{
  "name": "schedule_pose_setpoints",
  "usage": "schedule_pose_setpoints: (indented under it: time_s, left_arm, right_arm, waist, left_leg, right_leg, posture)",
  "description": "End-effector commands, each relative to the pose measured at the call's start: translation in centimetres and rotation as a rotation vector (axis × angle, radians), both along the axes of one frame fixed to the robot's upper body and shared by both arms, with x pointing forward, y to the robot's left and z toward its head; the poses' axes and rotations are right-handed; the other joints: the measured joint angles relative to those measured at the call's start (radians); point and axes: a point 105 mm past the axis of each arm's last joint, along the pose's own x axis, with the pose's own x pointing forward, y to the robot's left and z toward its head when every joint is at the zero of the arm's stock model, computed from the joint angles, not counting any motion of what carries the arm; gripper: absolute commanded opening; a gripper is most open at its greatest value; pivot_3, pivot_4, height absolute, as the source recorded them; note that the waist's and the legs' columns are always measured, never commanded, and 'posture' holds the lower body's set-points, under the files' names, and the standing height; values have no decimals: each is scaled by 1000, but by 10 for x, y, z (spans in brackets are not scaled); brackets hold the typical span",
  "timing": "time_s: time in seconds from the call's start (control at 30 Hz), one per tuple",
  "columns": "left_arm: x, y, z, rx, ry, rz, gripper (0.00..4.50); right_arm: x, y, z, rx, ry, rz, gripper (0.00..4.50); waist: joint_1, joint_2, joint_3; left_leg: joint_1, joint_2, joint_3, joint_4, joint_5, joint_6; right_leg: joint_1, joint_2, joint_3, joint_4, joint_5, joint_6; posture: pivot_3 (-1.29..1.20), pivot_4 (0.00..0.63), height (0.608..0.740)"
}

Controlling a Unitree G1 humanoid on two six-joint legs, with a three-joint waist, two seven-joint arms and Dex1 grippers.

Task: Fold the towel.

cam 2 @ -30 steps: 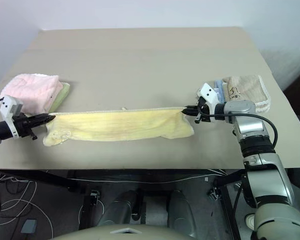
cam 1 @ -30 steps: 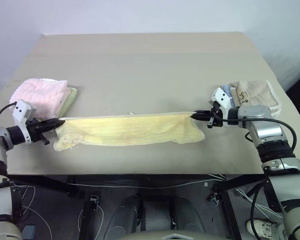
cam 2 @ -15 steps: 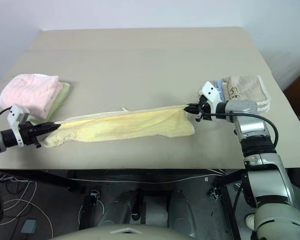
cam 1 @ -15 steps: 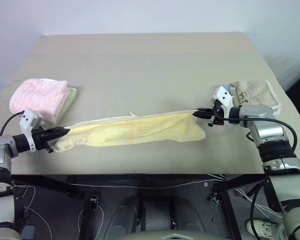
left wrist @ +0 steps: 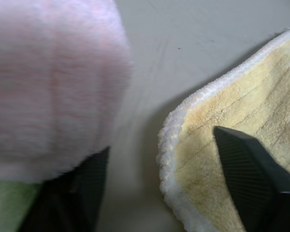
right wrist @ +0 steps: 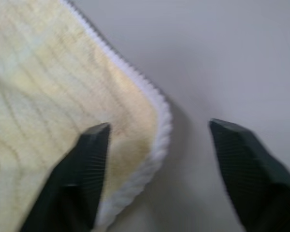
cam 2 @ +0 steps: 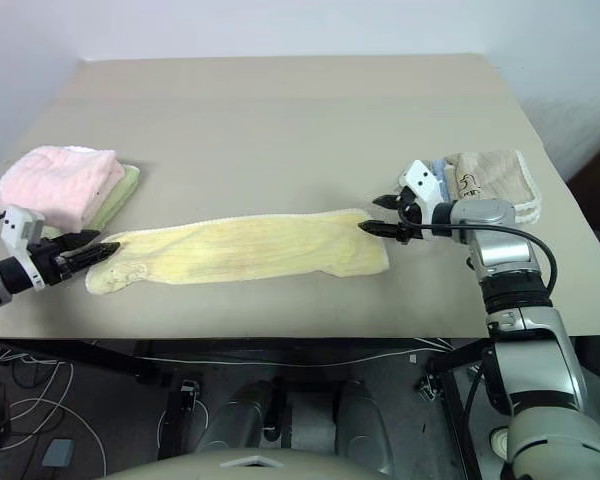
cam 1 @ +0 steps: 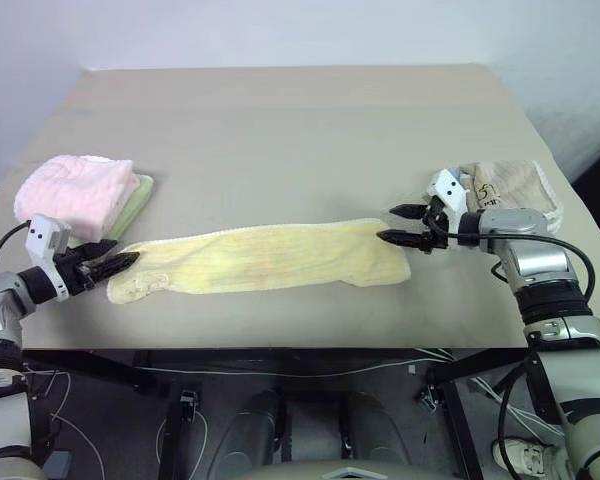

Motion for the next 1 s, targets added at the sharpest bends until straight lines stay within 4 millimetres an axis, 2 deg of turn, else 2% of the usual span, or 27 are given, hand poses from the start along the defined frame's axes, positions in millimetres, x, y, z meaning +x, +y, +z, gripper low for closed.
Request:
schedule_pose_setpoints:
  time_s: [0.03,0.23,0.43,0.5,0.57,0.73,1.0]
  left_arm:
    - [-2,3,16,2,-81,11,4496]
    - [-26,-14,17,-65,-50,-81,4496]
    - [-51,-30,23,-77,-42,-114,4496]
    - [-55,-31,26,-28,-64,-111,4496]
    - [-57,-34,30,-6,-82,-114,4496]
    - [-55,-61,50,-74,-113,-191,4496]
    - [-41,-92,56,-81,-141,-280,4496]
  right_arm:
    - [-4,0,21,62,-28,12,4488]
    - [-23,-11,31,231,128,-36,4488]
    - [-47,-23,29,415,374,-152,4488]
    - [-57,-25,27,475,459,-180,4488]
    - [-65,-25,23,521,533,-210,4488]
    - [-87,-32,11,669,695,-273,4488]
    - [-114,-36,-25,668,827,-368,4488]
  waist:
    - [-1,0,0]
    - [0,0,0]
    - [4,0,0]
    - [6,0,0]
    - [7,0,0]
    - [10,0,0]
    - [6,1,-1]
  left_leg:
    - [0,0,0,0,0,0]
    - [0,0,0,0,0,0]
    - [0,1,0,-1,0,0]
    - [0,1,0,-1,0,0]
    - [0,1,0,-2,-1,0]
    - [0,1,0,-2,-1,0]
    - [0,1,1,-2,-1,1]
  right_leg:
    - [0,0,0,0,0,0]
    - [0,0,1,-1,0,0]
    - [0,-1,1,-1,0,-1]
    - [0,-1,1,-1,0,-1]
    - [0,-1,1,-2,0,-2]
    - [0,-1,1,-3,0,-2]
    - [1,-1,1,-4,0,-1]
  posture:
    - [0,150,740]
    - [0,150,740]
    - [0,150,740]
    - [0,150,740]
    - [0,150,740]
    - [0,150,740]
    - [0,150,740]
